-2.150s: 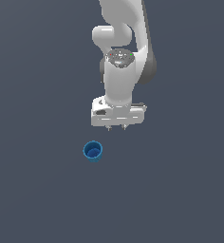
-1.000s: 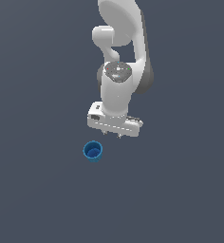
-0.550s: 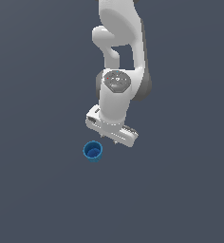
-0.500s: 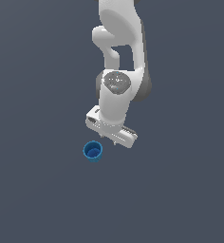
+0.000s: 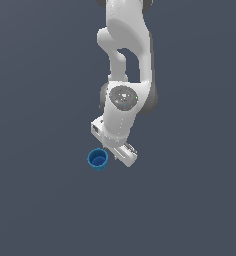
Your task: Pick up the object and move it to a goal position.
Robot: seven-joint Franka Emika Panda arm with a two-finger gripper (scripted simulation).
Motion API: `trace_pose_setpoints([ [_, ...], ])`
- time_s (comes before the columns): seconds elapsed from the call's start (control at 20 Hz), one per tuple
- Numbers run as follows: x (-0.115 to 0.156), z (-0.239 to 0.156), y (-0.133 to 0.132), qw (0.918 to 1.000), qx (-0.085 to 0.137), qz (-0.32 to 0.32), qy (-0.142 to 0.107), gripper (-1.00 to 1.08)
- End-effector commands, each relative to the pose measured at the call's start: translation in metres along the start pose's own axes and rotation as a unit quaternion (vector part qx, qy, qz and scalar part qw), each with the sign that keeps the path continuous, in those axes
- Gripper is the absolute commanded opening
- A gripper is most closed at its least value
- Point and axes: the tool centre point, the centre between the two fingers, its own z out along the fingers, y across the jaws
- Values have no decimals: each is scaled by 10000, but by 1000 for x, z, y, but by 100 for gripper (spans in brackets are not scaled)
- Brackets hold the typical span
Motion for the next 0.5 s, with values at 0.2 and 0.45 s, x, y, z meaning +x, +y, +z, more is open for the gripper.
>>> trace_pose_setpoints([
  [0.2,12,10,0,9965,-168,812,132,28],
  [0.45,21,17,0,9891,-284,1419,264,28],
])
